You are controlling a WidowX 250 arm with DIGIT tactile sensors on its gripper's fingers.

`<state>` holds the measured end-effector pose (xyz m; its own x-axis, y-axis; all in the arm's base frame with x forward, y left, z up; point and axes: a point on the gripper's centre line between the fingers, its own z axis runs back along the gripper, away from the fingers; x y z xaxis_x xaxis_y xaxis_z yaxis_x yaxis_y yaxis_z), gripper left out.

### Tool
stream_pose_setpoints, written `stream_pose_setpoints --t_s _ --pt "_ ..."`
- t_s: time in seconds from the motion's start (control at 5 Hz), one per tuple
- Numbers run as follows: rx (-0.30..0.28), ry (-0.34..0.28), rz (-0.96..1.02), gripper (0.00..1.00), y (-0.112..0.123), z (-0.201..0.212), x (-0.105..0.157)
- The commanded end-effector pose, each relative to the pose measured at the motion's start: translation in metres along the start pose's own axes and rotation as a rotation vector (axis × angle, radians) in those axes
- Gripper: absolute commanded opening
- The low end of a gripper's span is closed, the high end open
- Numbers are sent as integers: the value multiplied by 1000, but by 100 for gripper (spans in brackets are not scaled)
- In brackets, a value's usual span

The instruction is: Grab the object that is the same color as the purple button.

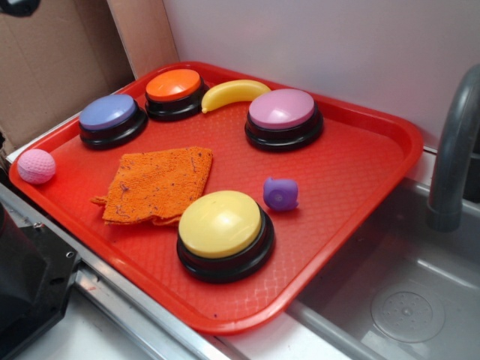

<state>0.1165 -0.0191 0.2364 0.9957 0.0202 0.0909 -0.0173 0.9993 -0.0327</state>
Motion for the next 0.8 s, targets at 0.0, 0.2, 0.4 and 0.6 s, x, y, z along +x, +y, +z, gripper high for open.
stream_pose_setpoints --t_s 0.0,0.2,0.4,0.6 --pt "0 0 0 100 0 0 0" --pt "14 -10 18 100 -8 -11 11" --pt "42 3 99 100 -14 -32 31" --pt "52 8 181 100 -27 -62 57"
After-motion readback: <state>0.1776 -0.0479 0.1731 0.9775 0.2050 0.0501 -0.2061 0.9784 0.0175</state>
